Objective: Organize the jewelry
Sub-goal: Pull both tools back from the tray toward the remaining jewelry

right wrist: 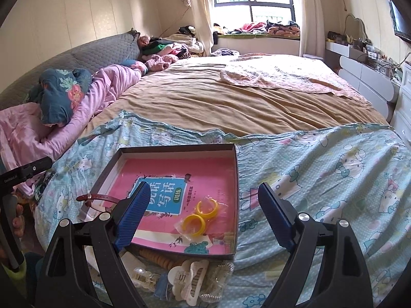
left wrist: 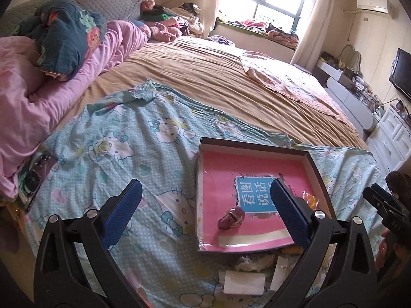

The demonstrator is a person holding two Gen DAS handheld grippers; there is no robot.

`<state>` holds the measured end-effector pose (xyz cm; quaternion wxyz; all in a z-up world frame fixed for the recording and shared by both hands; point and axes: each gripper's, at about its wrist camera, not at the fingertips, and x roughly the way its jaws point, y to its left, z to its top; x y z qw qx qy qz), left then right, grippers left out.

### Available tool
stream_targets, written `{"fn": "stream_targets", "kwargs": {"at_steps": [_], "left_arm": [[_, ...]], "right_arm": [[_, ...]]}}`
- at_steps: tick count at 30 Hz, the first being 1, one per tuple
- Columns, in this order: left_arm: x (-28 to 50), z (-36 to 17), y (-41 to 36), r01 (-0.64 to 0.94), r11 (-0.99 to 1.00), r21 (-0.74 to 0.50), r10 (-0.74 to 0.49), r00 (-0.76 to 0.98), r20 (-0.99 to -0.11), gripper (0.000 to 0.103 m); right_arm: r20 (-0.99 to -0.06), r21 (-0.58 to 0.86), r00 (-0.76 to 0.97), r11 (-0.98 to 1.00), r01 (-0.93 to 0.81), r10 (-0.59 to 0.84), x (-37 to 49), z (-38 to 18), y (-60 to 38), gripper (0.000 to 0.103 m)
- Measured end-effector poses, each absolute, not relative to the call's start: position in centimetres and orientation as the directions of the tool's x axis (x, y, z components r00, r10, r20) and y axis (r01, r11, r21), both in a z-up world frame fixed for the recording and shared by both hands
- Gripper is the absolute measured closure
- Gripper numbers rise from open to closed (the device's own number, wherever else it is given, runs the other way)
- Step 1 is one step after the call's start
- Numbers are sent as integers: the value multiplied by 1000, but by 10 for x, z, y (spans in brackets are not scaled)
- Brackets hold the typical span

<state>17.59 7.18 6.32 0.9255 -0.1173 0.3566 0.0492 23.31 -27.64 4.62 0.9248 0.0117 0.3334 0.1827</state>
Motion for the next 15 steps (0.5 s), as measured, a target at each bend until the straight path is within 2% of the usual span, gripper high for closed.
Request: {"fn": "stream_targets", "kwargs": {"at_steps": [15], "left_arm": [[150, 68, 68, -125, 976, -178, -21, 761, -648, 10]], "right_arm": [[-602, 118, 721, 931, -345, 343, 204, 54, -265, 19]]}}
